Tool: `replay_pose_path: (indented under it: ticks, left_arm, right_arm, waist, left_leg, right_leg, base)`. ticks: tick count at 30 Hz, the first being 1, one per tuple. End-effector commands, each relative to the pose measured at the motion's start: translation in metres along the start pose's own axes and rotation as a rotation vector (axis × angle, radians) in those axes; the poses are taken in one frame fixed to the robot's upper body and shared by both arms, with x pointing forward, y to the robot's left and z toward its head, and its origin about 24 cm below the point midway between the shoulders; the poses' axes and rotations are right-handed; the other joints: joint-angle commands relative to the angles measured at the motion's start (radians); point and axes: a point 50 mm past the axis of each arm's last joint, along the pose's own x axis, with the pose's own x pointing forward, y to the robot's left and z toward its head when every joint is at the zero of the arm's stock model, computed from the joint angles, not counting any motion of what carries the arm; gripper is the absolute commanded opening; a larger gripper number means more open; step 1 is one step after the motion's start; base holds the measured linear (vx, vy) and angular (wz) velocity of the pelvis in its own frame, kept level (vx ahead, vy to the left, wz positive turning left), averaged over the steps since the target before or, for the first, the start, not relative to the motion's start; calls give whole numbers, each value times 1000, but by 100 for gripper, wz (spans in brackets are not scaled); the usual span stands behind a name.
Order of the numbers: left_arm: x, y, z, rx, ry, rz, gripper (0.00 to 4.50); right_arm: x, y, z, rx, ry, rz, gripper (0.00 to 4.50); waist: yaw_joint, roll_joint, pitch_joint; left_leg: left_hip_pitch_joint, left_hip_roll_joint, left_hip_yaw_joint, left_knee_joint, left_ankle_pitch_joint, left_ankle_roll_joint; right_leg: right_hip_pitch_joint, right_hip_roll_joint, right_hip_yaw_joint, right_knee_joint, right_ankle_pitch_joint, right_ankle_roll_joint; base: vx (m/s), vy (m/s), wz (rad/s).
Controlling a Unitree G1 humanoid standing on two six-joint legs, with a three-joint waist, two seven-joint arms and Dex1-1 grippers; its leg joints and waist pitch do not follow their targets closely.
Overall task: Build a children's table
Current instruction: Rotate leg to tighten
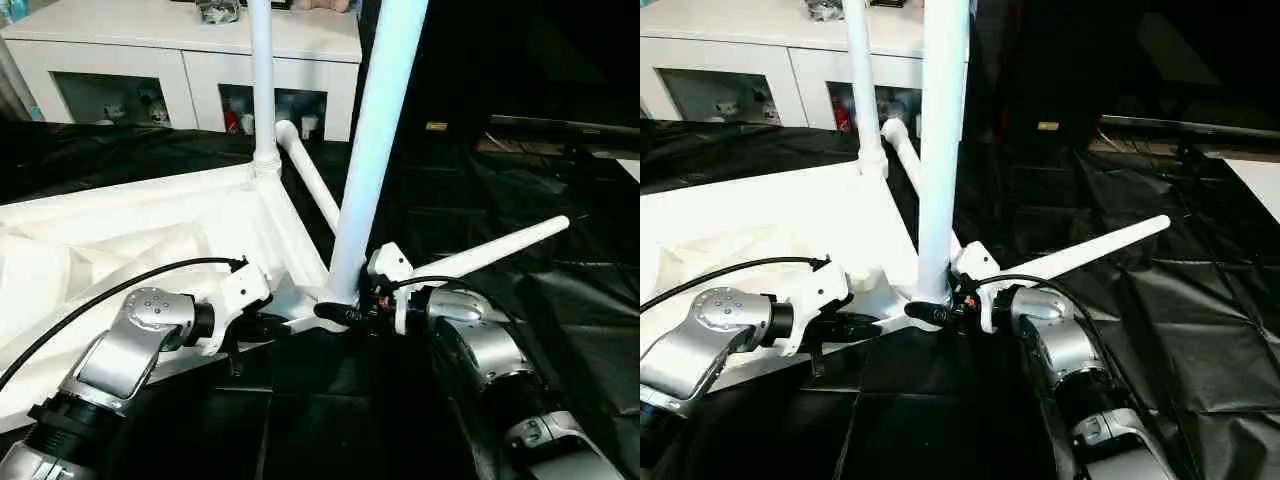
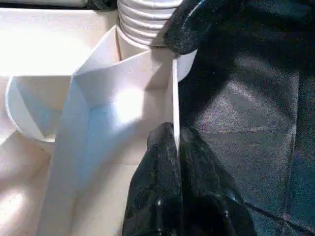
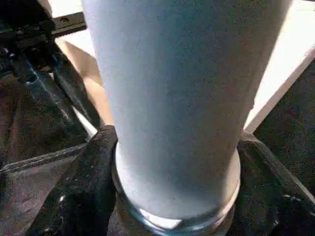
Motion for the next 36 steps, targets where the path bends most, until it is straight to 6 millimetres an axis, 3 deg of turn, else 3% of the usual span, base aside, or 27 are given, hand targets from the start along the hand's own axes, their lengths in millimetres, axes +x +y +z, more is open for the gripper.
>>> replay_pose_path:
  ticks: [1,2,4,8,10,16,24,27,31,34,36]
  left_arm:
    - [7,2,4,-15,-29,30,0]
    - [7,2,4,-15,-29,30,0]
    - [21,10,6,-82,-35,164,0]
    - [43,14,10,-164,-32,307,0]
    - [51,17,12,-224,-37,366,0]
    - [72,19,16,-281,-17,434,0]
    - [74,19,15,-281,11,440,0]
    - [66,18,8,-239,31,394,0]
    - [60,16,6,-213,35,353,0]
    - [55,14,6,-164,17,305,0]
    - [45,8,4,-123,8,216,0]
  right_arm:
    - [2,-5,-9,55,27,-113,273]
    - [2,-5,-9,55,27,-113,273]
    - [12,-13,-12,156,12,-313,272]
    - [27,-12,-15,283,11,-469,272]
    - [34,-11,-16,314,17,-508,272]
    - [55,-1,-12,347,34,-546,272]
    - [61,3,-12,290,67,-524,272]
    - [55,-1,-4,296,-11,-487,342]
    - [51,-5,2,261,-38,-451,378]
    - [46,-7,7,231,-65,-420,397]
    - [34,-8,14,153,-89,-314,411]
  waist:
    - [-1,9,-51]
    - [-3,8,-50]
    - [-4,10,-48]
    - [-2,10,-48]
    - [0,9,-46]
    - [1,7,-42]
    - [-2,5,-42]
    - [-2,4,-43]
    - [-11,3,-42]
    - [-21,1,-44]
    - [-18,2,-46]
  left_leg:
    - [2,41,-12,-66,-162,29]
    - [3,42,-12,-68,-174,23]
    - [11,42,-12,-70,-199,2]
    - [11,41,-14,-71,-221,-11]
    - [22,40,-12,-70,-262,-14]
    - [21,37,-16,-73,-310,-4]
    - [15,36,-23,-79,-333,-2]
    - [14,36,-24,-80,-339,0]
    - [-3,36,-29,-86,-323,3]
    - [1,38,-27,-82,-312,10]
    - [-3,42,-26,-82,-279,22]
  right_leg:
    - [52,-84,57,-71,-164,-203]
    - [52,-85,57,-74,-187,-199]
    - [47,-85,58,-83,-255,-179]
    - [43,-87,59,-90,-329,-149]
    - [33,-85,58,-100,-375,-139]
    - [28,-90,53,-115,-481,-85]
    - [28,-96,51,-123,-554,-43]
    - [27,-97,51,-123,-561,-41]
    - [37,-98,47,-123,-568,-36]
    - [32,-99,51,-122,-541,-53]
    - [37,-99,53,-116,-490,-65]
  base:
    - [0,0,0]
    - [0,0,0]
    - [0,0,0]
    - [0,0,0]
    - [0,0,0]
    - [0,0,0]
    - [0,0,0]
    - [0,0,0]
    - [0,0,0]
    - [0,0,0]
    - [0,0,0]
